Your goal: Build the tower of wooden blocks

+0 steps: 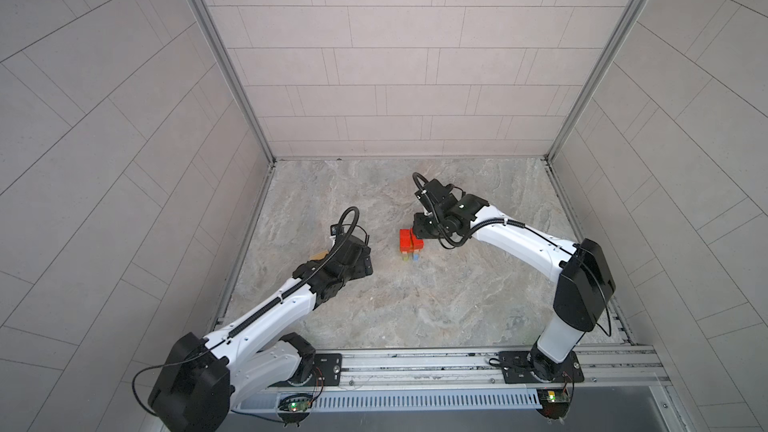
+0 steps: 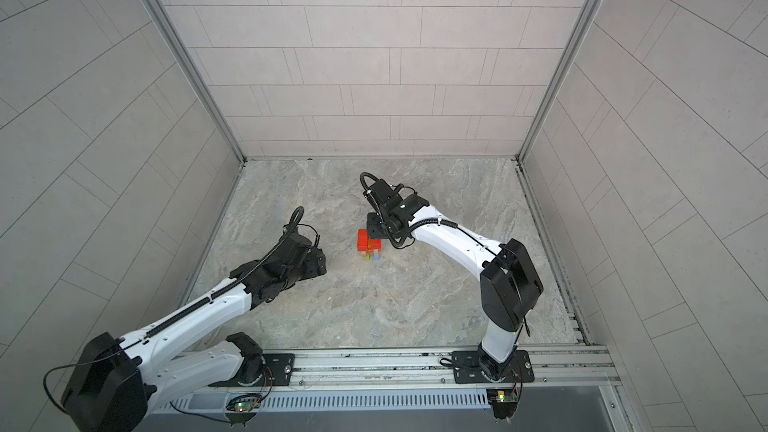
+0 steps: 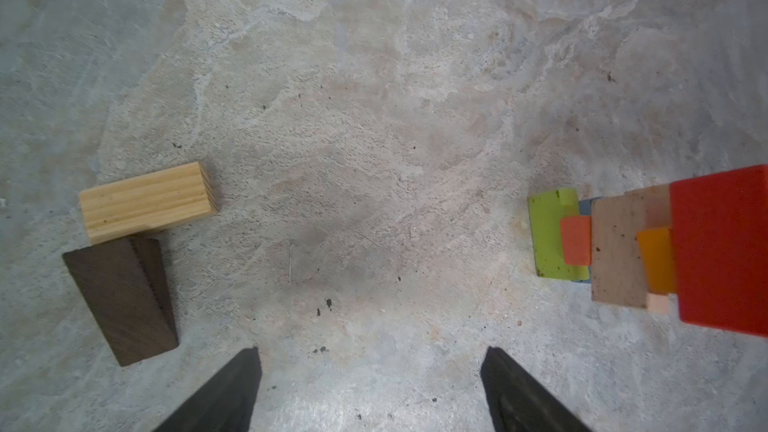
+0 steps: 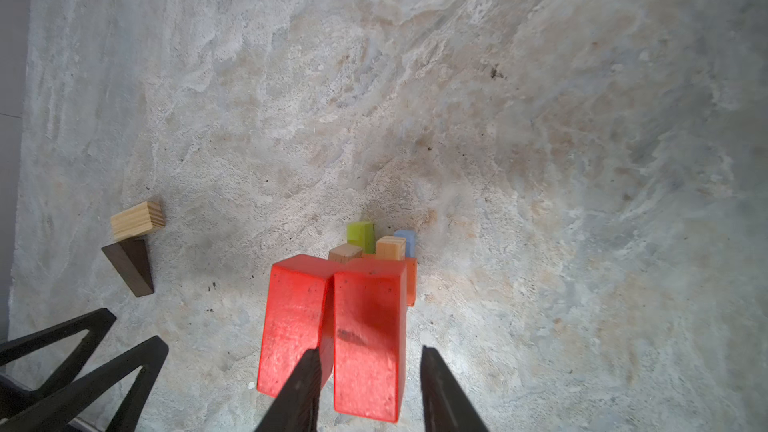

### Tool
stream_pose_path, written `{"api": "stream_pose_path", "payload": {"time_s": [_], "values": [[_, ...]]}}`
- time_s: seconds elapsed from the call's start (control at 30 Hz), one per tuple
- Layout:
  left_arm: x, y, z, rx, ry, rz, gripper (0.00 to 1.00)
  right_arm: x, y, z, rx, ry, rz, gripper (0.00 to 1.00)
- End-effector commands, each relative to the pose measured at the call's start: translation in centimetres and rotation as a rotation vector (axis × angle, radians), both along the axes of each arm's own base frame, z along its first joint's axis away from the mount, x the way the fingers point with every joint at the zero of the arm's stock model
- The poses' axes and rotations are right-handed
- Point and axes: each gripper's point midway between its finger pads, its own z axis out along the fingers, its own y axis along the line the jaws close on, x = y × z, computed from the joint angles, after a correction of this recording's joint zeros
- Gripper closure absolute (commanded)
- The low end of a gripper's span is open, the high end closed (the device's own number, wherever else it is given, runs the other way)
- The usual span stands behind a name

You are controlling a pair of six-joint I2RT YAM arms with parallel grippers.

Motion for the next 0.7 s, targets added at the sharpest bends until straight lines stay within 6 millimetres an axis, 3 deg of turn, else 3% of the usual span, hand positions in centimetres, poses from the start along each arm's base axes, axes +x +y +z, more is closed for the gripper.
{"api": "stream_pose_path", "payload": {"time_s": [0.0,0.2,0.33,0.43,0.67], "values": [[1.1,-1.1,2.6,-0.052,-0.057,-0.029,0.29,-0.2,-1.9,2.6,0.009,-0.050,-0.024,0.68],[1.8,-2.2,3.7,-0.081,-0.064,-0.051,0.67,-0.5,-4.1,2.9,0.020,-0.056,-0.026,0.93],[2.2,-2.8,3.7,-0.083,-0.034,-0.058,0.91,-0.8,-4.6,2.1,0.038,-0.037,-0.015,1.00],[2.3,-2.9,3.7,-0.066,-0.001,-0.060,0.96,-0.9,-4.6,1.3,0.059,-0.019,-0.003,1.00],[3.4,-5.3,3.7,-0.117,0.045,-0.107,1.00,-0.9,-3.2,-0.3,0.109,0.033,0.038,1.00]]}}
